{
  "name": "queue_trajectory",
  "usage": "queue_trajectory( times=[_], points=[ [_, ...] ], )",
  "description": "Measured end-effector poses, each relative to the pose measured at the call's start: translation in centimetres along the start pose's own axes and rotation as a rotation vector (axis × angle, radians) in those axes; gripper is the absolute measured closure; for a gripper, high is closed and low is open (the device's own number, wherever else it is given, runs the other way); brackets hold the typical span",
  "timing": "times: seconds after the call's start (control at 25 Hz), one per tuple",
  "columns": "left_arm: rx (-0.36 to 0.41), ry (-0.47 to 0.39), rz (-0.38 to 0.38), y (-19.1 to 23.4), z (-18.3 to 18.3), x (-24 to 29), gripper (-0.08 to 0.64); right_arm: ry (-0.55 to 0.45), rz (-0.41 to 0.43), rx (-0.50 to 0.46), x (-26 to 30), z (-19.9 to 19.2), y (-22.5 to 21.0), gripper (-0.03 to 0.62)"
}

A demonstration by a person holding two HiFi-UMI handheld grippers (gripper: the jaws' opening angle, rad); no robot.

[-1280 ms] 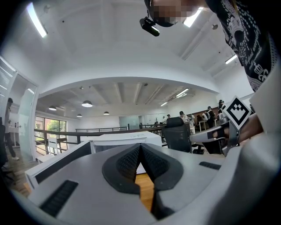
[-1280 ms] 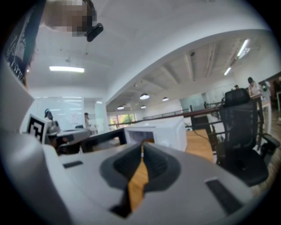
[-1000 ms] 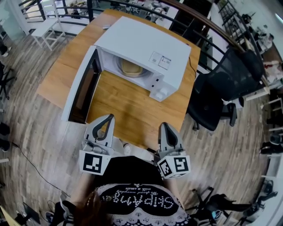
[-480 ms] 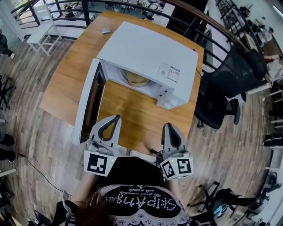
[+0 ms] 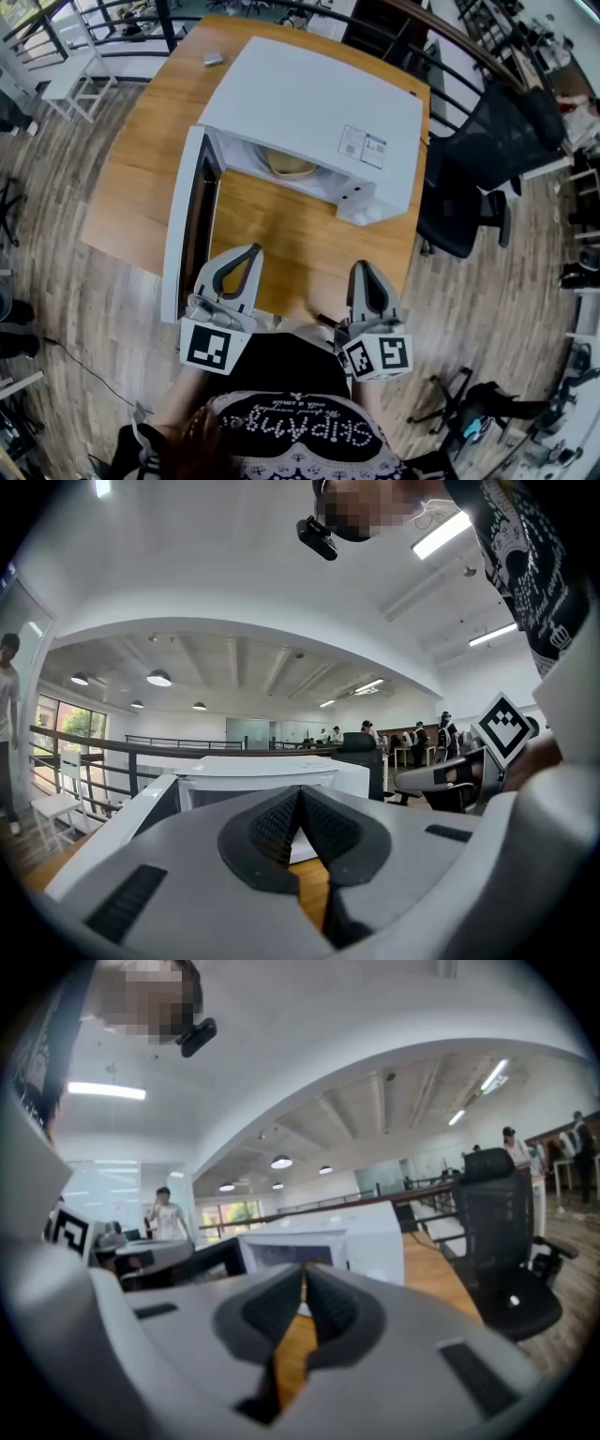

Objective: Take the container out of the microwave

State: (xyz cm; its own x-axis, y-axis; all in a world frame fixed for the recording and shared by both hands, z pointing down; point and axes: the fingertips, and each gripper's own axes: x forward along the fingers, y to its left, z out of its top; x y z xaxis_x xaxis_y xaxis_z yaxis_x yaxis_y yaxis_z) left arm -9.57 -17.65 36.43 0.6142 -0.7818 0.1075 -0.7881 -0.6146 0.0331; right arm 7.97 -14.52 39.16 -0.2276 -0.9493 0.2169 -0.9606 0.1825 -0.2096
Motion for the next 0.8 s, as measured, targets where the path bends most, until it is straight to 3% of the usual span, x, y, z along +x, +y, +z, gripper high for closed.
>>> queue_trajectory(
  times=[0.8],
  points=[
    [0.008,0.020,0.046,-1.3,0.0,2.2,0.529,0.013,0.044,-0.003,0.8,0.9,-2.9,0.555]
  ],
)
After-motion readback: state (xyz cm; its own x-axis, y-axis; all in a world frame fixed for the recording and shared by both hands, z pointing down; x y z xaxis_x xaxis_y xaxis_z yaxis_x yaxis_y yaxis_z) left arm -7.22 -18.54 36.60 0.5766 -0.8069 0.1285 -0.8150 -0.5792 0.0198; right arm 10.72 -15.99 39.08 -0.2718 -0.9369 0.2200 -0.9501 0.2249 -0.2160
